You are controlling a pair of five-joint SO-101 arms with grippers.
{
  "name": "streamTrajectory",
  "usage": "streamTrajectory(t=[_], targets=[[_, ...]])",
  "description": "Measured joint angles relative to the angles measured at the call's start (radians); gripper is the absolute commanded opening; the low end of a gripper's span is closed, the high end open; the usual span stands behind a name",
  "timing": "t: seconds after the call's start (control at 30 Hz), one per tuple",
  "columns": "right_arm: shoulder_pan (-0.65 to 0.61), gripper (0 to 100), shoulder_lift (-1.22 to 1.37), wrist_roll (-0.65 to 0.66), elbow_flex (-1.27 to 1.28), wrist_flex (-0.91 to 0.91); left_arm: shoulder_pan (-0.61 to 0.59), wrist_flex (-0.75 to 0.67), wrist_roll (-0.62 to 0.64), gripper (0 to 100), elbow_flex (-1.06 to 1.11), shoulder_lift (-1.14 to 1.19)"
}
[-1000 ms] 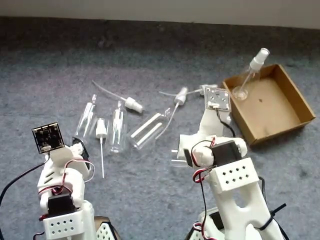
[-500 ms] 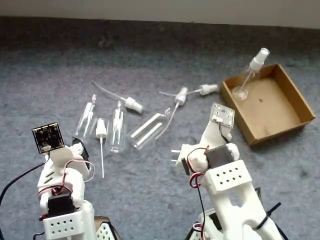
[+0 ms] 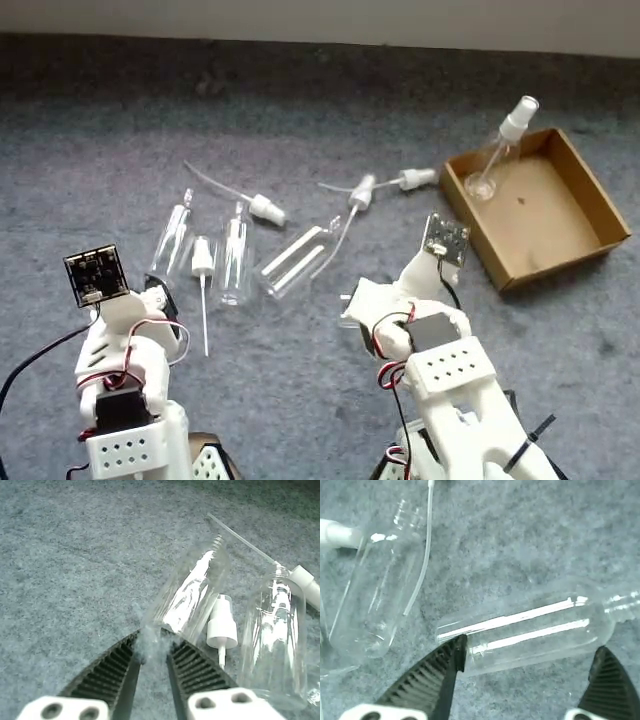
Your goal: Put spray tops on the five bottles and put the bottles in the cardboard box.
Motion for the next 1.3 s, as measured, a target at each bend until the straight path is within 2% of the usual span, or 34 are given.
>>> streamTrajectory(t=[0.13,0.63,0.83,1.1,1.2,1.3], targets=[[0.0,33.9,-0.002,-0.017,0.037,-0.049,0.0,0.0,0.0,0,0.0,0.0],[0.0,34.3,-0.002,-0.028,0.037,-0.054,0.0,0.0,0.0,0,0.0,0.0],[0.0,34.3,-0.002,-0.087,0.035,-0.054,0.032,0.0,0.0,0,0.0,0.0],[0.0,34.4,0.009,-0.098,0.015,-0.054,0.046,0.0,0.0,0,0.0,0.0],[0.0,34.4,0.009,-0.152,0.015,-0.054,0.048,0.0,0.0,0,0.0,0.0],[0.0,38.5,0.009,-0.186,0.015,-0.054,0.049,0.0,0.0,0,0.0,0.0]])
